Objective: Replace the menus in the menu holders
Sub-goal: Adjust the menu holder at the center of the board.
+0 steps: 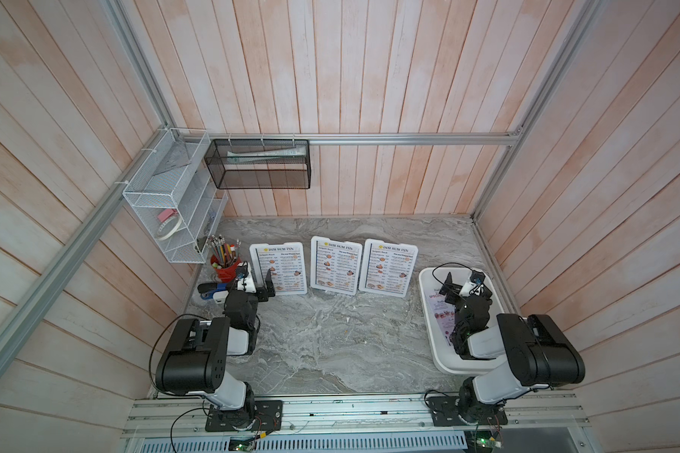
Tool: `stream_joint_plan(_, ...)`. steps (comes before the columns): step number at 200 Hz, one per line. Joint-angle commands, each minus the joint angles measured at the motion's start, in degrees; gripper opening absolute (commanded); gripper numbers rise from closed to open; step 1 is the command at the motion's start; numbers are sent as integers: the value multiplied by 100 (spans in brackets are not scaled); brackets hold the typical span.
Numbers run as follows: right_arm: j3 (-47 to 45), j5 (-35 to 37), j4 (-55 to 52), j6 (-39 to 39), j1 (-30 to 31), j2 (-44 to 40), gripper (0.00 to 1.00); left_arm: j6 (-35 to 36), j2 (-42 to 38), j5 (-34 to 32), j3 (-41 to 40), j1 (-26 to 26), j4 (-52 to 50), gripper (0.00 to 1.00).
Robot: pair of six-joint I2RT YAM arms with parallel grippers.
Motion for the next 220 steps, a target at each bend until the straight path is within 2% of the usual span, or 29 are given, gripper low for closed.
stream_joint_plan(1,93,-5,-281,18,40,-277,94,-178,-552,-319,63,18,-476,100)
stream_joint_plan(16,-36,156,189,-46,91,-308,94,-338,-987,-723,345,18,-1336,100)
stream_joint_plan(38,579,378,-1709,18,121,-1109,93,-361,-1466,-1011,615,2,-2118,100)
stream_joint_plan(52,839,447,-2477,127,123,-1609,93,-391,-1701,-1359,970,-123,-3051,100)
stream_joint_plan(76,1130,-54,-3495,389,157,-2317,92,-800,-1998,-1891,1515,-151,-4499,100)
stream_joint_plan(95,1540,-333,-4194,491,568,-2518,91,-1262,-2086,-1717,1817,16,-5282,100)
stream_joint_plan(120,2260,-170,-4741,69,1761,-2251,91,-1894,-2013,-1382,2068,194,-5935,100)
stream_joint_plan(137,2666,-136,-4885,-94,2608,-1934,91,-2016,-1921,-1078,2154,208,-6132,100)
stream_joint_plan(163,3394,-392,-4935,-40,3656,-1262,91,-2128,-1773,-954,2157,202,-6131,100)
stream_joint_plan(190,4206,-816,-4967,-18,4411,-379,91,-1954,-1422,-890,2326,272,-5959,100)
stream_joint_plan(220,4962,-1295,-4922,248,4809,457,91,-1969,-1095,-578,2479,347,-5613,100)
